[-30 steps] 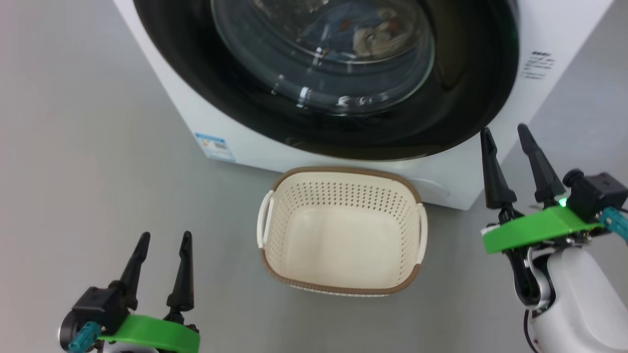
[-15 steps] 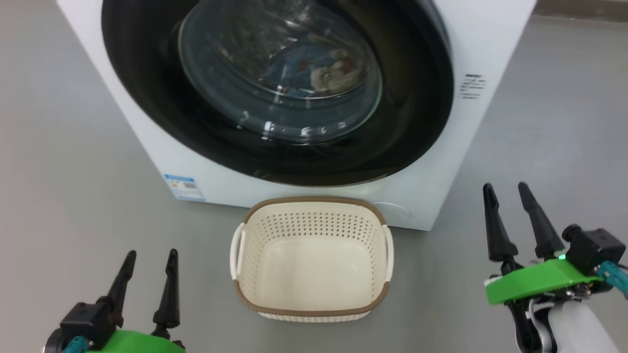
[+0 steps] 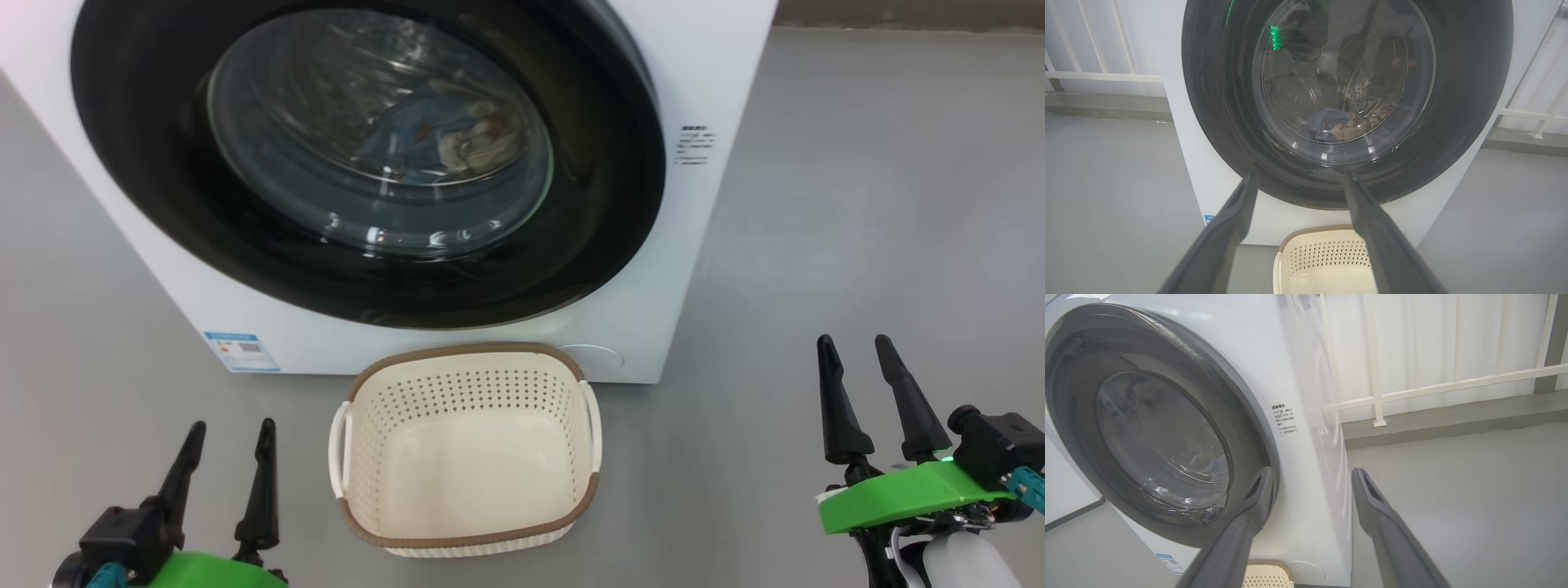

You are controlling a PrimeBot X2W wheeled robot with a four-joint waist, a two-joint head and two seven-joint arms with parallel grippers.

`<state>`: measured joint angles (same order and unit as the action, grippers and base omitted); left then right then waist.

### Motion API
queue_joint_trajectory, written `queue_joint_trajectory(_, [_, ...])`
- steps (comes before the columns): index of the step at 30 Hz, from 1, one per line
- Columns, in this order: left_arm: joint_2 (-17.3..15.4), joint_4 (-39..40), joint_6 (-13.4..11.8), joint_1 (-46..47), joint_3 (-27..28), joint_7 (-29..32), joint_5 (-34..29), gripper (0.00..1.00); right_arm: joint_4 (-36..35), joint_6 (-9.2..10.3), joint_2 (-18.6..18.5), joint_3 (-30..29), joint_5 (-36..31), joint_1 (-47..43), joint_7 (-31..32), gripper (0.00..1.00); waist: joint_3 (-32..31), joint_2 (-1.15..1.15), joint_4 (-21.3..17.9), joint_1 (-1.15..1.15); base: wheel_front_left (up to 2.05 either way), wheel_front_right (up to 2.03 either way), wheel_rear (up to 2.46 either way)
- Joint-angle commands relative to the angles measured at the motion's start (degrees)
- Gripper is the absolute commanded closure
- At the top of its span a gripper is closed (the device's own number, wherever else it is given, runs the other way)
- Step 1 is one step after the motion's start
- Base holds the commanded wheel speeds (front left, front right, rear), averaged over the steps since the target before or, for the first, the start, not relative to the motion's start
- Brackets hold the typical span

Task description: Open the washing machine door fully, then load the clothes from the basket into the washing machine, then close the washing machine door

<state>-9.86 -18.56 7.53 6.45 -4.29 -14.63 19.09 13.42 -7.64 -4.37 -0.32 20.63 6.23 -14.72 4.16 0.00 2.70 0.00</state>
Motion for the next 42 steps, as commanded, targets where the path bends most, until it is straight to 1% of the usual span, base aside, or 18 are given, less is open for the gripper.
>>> queue_joint_trajectory(1, [-1.63,0.66,-0.04,0.21,2.26,-0.37,-0.24,0.0,-1.64,0.15,-0.69,0.98,-0.54,-0.35,-0.28,0.0,-0.27,0.0,-0.97,0.0,0.0,0.0,0.0])
queue_joint_trajectory(7, [-1.61,0.21,-0.04,-0.25,2.78,-0.37,-0.43,0.0,-1.91,0.15,-0.72,0.63,-0.6,-1.17,-0.28,0.0,-0.47,0.0,-2.42,0.0,0.0,0.0,0.0])
queue_joint_trajectory(16, [-1.61,0.46,-0.04,-0.8,3.62,-0.37,-0.55,0.0,-2.01,0.15,-0.53,0.42,-0.71,-2.05,-0.28,0.0,-1.14,0.0,-3.5,0.0,0.0,0.0,0.0])
queue_joint_trajectory(37, [-1.47,0.22,-0.04,-1.04,4.85,-0.37,-0.49,0.0,-2.53,0.15,-0.32,0.43,-0.86,-2.14,-0.28,0.0,-0.84,0.0,-3.55,0.0,0.0,0.0,0.0])
queue_joint_trajectory(38, [-0.01,-0.64,0.01,-2.11,2.74,0.0,-0.07,1.0,-0.88,0.0,0.21,-0.45,-0.48,-3.26,0.0,1.0,-0.84,0.0,-3.55,0.0,0.0,0.0,0.0])
queue_joint_trajectory(42, [1.25,-2.62,0.0,-2.37,2.37,0.07,0.08,1.0,1.84,-0.01,1.03,0.09,-0.33,-3.5,0.06,1.0,-0.81,0.0,-3.56,0.01,0.0,0.0,0.0])
